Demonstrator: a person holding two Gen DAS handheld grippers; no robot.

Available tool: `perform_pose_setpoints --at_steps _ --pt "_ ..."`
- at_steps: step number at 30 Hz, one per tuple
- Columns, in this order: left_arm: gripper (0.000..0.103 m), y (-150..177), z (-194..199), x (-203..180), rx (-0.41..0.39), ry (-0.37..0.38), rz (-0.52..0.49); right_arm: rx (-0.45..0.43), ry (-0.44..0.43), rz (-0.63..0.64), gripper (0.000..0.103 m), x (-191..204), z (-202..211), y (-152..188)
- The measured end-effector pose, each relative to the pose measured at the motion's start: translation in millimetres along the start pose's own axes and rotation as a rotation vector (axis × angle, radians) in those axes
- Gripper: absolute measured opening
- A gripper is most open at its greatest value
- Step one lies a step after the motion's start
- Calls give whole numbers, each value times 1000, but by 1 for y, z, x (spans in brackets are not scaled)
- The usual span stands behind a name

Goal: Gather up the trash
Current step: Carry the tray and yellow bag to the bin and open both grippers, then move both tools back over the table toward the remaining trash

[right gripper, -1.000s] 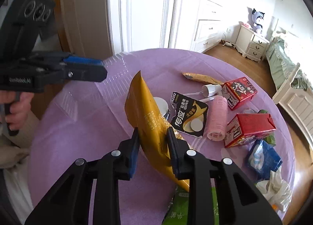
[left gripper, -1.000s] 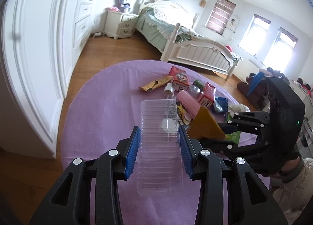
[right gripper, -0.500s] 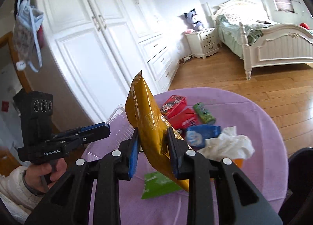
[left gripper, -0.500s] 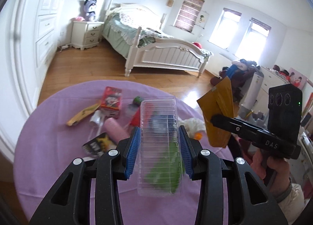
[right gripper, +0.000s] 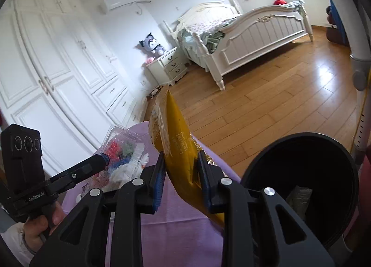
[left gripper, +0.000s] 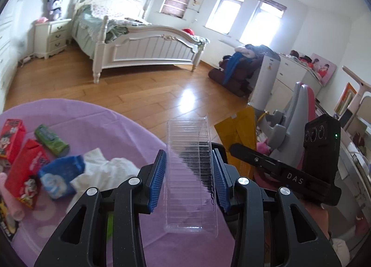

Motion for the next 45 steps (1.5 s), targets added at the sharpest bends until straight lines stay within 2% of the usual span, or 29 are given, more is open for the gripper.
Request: perform_pose_setpoints --at_steps 8,13,24,28,29,30,31,32,33,35,38,41,45 --pt "40 3 -77 -60 91 86 -51 -19 78 -136 27 -71 6 9" --pt "40 11 -120 -80 151 98 -62 -8 115 -190 27 -103 5 25" --pt "40 25 -157 -91 218 94 -74 8 135 -262 28 -145 10 48" --pt "42 25 -165 -95 236 87 -89 26 146 -292 35 -152 10 52" --pt "46 25 -165 -96 235 76 -98 24 156 -297 42 -153 11 52" --pt "60 24 -164 -96 231 60 -106 19 170 -299 48 -155 14 53" --pt "68 22 -162 -95 219 37 -113 10 186 -298 61 -156 16 53" --pt "82 20 -158 -95 198 11 -121 0 198 -297 73 -155 20 52" --pt "89 17 -154 -94 175 -11 -131 -11 205 -295 76 -155 23 51" --pt "90 14 -146 -94 149 -42 -161 -19 207 -285 81 -151 27 50" --pt "91 8 -132 -92 127 -74 -186 -11 199 -275 83 -141 28 49" --pt "96 1 -111 -86 84 -109 -191 -3 187 -255 84 -127 26 49" --pt "96 -5 -83 -74 45 -136 -195 18 151 -232 84 -98 17 49"
Point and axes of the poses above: each gripper's, at about its wrist camera, not at the fingertips, and z roughly against the way its jaws point, x to its left, y to its underside, the point moved 8 cm from there along -z, roughly the way its jaws point, and after that the axes turned 2 degrees about z, right-handed, at the moved point
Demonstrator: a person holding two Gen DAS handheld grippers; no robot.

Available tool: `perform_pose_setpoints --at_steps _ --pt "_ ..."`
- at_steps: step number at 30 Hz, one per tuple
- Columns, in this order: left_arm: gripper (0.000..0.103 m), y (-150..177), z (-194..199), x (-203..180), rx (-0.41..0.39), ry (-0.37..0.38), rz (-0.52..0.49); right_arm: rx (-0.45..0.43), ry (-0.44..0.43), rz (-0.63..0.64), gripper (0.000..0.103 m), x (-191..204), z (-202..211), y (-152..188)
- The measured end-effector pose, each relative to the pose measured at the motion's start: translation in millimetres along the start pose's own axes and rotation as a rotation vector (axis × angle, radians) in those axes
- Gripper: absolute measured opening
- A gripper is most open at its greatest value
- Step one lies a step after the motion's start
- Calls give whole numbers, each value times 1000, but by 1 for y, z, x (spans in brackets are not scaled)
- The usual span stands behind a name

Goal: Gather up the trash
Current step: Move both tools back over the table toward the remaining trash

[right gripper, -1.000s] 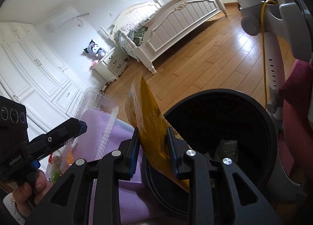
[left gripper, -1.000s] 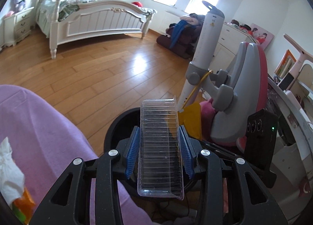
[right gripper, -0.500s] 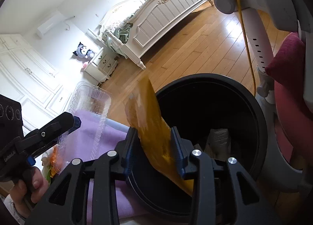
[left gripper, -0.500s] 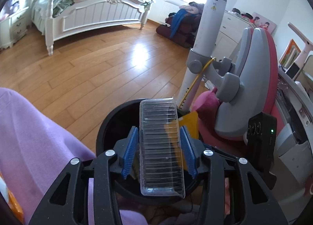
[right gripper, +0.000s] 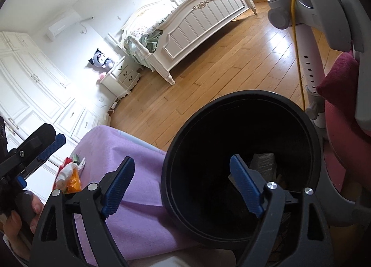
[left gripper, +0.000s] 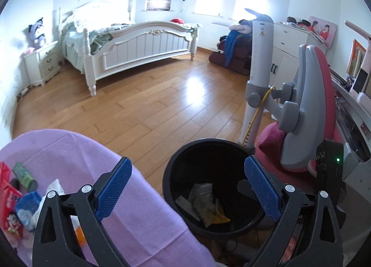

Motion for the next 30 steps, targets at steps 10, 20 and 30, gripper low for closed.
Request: perform_pose_setpoints --at_steps 10,20,30 --pt "96 12 78 102 -78 -88 131 84 -111 169 84 115 -30 15" --pt "96 32 147 290 -115 -308 316 162 -173 339 84 208 -70 34" --pt "89 45 111 377 25 -355 324 227 -121 454 84 239 -107 51"
Point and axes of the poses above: each gripper's, at about its wrist camera, not at the fingertips, and z roughly against the way its jaws point, x to its left, y to its underside, the point moved 8 cm from there along -z, roughly the way its jaws point, and after that the axes turned 2 degrees about z, right-handed, at the moved point
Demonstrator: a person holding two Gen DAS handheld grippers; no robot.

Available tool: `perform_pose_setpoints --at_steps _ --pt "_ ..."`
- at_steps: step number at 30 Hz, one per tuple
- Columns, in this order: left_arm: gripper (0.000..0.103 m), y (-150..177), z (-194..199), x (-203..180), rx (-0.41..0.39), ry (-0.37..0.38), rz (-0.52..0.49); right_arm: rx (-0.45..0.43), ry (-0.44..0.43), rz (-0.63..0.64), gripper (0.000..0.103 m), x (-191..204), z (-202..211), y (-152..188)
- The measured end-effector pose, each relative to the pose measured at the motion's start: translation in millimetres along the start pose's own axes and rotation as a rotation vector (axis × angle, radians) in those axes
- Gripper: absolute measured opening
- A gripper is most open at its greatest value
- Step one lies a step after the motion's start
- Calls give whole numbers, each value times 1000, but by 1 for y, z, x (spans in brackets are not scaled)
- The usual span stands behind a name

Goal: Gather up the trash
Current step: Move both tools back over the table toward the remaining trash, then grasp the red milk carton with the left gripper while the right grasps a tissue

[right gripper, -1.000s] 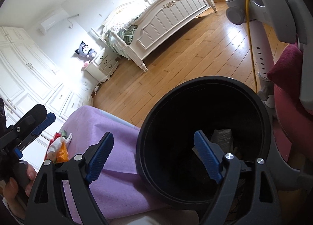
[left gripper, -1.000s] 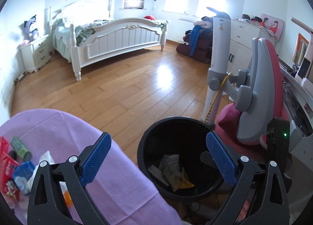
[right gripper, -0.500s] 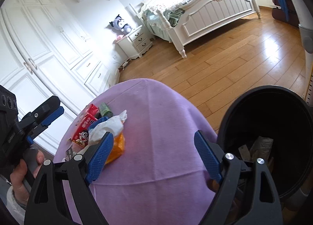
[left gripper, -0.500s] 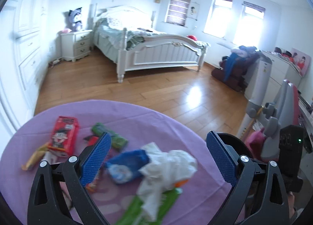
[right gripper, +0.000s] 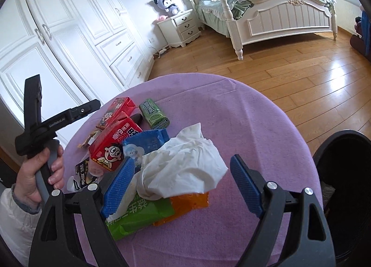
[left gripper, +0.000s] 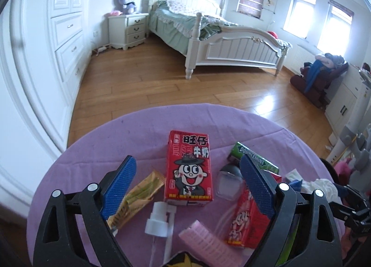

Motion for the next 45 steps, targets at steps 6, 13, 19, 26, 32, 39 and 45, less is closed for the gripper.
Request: perform_pose_setpoints --at_steps 6,13,19,26,32,39,45 --pt "69 1 -40 3 96 -18 -39 43 54 109 63 14 -12 4" --pt "52 -2 -45 6 68 -5 -17 39 54 137 24 15 -8 9" --pt "52 -14 2 -12 -52 46 3 -38 12 93 15 12 20 1" --pt "52 -14 64 -90 -134 175 -72 -176 -71 41 15 7 68 -21" --pt "52 1 81 -153 -123 279 -109 -119 -163 -16 16 -3 65 -12" --pt "52 23 79 -181 -83 282 -134 -64 -97 31 19 -13 49 8" --pt "52 27 76 -185 -68 267 -151 -104 -79 29 24 -29 53 -7"
Point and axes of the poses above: each gripper's, at about its wrist camera, not at the fingertips, and z roughly against the way its jaws point, x to its left, y to its underside, the point moved 8 cm from there along -z, roughly the way its jaws point, and after that the axes turned 2 degrees about z, right-handed, at the moved point
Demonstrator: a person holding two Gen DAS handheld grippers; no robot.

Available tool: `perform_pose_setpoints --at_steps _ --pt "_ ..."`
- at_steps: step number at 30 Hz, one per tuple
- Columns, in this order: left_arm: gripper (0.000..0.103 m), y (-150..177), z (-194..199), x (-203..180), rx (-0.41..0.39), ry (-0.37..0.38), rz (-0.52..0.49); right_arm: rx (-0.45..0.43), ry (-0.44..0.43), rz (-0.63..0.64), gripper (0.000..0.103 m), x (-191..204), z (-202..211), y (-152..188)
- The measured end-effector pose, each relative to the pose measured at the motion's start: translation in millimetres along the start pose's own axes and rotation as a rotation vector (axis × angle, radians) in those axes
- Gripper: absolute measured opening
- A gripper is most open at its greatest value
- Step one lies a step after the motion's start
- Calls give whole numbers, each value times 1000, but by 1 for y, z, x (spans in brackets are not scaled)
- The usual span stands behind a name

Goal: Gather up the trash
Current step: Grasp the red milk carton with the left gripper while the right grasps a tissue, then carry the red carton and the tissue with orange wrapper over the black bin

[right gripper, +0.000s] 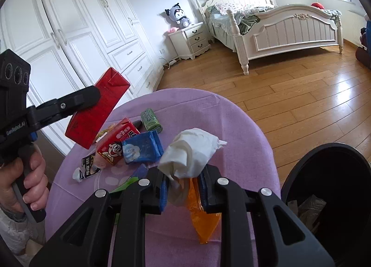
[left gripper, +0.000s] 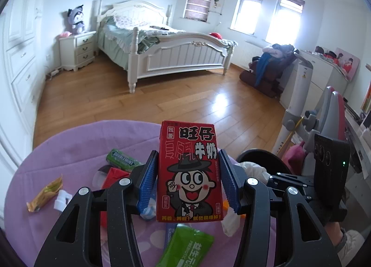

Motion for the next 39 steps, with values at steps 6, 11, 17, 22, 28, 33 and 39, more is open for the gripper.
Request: perform_pose_setpoints --at_steps 6,11,17,22,28,33,39 --pt "52 -3 -3 -1 0 -1 11 -7 -161 74 23 37 2 -3" --pt "52 -4 4 8 -17 -10 34 -28 -290 113 23 66 11 -8" --pt "52 -4 12 21 -30 -23 67 -32 -258 130 16 63 10 -10" --pt "52 1 13 26 -24 -26 80 -17 -173 148 20 54 4 -3" --pt "52 8 16 34 -18 -26 104 134 -114 88 84 41 -23 33" --pt "52 15 17 35 -5 -28 107 268 -20 201 68 54 -46 62" --pt "52 17 17 29 2 -22 98 252 -29 180 19 47 -41 58"
Point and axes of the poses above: each gripper's, at about its wrist camera, not at the fingertips, and z roughly against the way its jaws point, x to its left, y to its underside, the point moved 8 cm from there along -z, roughly the way its jaws point, and after that the axes turned 2 degrees about z, right-handed, at the moved point
